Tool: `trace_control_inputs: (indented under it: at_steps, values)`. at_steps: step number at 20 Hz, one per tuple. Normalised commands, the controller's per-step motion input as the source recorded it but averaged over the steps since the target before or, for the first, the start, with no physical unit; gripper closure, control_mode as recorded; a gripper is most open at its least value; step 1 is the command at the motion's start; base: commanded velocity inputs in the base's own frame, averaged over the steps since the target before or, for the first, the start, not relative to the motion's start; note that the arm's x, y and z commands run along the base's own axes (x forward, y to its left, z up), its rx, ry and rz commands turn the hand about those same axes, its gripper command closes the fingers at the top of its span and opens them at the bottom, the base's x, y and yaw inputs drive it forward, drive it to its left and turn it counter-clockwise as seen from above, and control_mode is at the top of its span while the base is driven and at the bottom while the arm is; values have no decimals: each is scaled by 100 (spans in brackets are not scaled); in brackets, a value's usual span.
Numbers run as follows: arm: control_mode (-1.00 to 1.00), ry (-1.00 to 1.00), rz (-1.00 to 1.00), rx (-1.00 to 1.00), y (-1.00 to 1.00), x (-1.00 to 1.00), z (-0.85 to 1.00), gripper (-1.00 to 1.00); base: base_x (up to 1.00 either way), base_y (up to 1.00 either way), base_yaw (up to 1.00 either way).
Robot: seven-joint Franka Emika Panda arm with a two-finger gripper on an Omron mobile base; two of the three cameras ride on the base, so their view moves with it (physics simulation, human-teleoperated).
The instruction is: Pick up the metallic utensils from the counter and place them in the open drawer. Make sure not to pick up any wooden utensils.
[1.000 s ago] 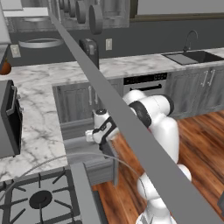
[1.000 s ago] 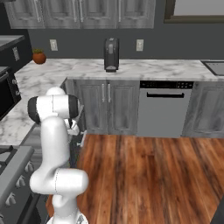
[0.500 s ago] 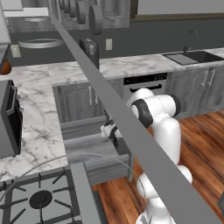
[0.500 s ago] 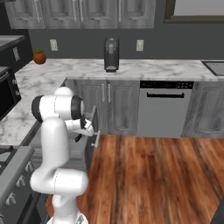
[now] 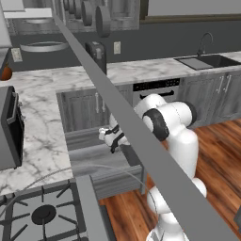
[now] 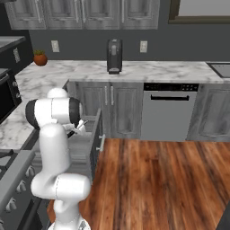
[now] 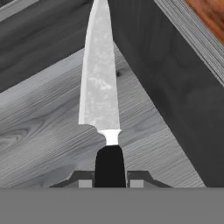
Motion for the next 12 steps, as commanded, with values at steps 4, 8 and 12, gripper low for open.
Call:
trace_control_inputs:
  at_steps: [4, 8, 12]
  values:
    - [-100, 6, 0, 0, 2, 23, -15, 100, 0, 0, 0]
    - [-100, 14, 0, 0, 9, 29, -51, 100, 0, 0, 0]
    - [-100, 14, 0, 0, 11, 29, -57, 100, 0, 0, 0]
